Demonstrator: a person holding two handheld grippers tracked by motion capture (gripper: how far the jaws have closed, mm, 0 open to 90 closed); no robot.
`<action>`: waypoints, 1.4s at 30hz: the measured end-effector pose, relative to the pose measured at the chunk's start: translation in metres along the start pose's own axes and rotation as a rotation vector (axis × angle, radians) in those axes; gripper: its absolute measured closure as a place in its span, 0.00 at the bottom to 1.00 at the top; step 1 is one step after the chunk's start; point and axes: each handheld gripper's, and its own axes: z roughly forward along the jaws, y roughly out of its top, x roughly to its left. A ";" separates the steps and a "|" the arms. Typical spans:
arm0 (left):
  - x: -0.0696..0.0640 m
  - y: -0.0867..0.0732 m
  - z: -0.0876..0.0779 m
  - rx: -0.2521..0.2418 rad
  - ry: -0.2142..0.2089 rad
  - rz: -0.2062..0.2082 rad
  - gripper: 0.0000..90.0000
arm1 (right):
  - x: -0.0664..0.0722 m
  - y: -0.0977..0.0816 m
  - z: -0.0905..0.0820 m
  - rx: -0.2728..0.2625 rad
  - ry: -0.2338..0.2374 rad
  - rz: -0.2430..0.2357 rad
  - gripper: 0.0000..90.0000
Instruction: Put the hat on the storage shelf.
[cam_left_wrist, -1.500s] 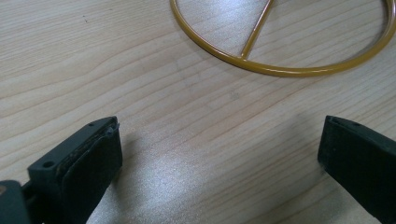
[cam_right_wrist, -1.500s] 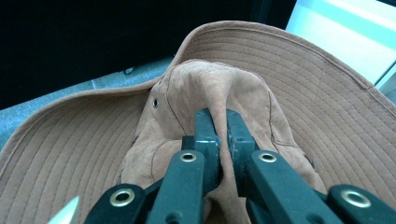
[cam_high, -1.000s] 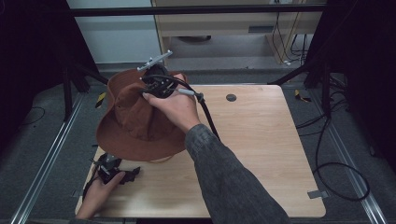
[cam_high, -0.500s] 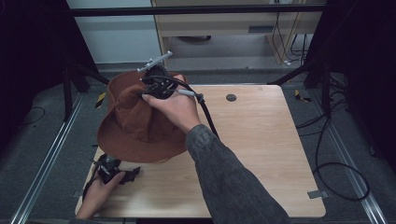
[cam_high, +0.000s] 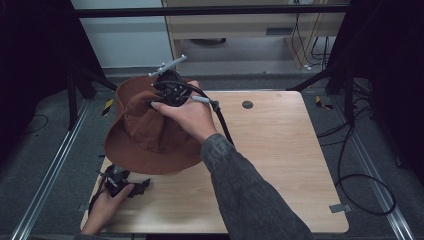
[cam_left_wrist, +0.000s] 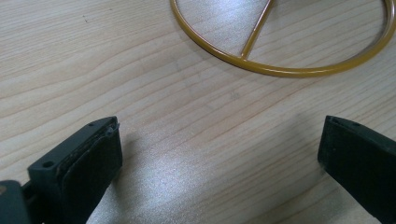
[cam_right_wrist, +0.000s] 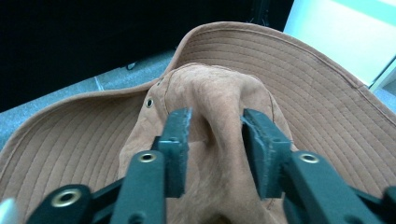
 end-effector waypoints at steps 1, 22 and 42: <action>0.000 0.000 0.000 0.000 0.000 -0.001 0.00 | 0.000 0.000 0.000 -0.001 -0.001 0.002 0.64; 0.000 0.000 0.000 0.000 0.000 0.000 0.00 | -0.001 -0.016 -0.038 -0.035 -0.045 0.012 0.29; 0.000 0.000 0.000 -0.005 0.002 -0.001 0.00 | -0.037 -0.084 -0.119 -0.033 -0.181 0.072 0.10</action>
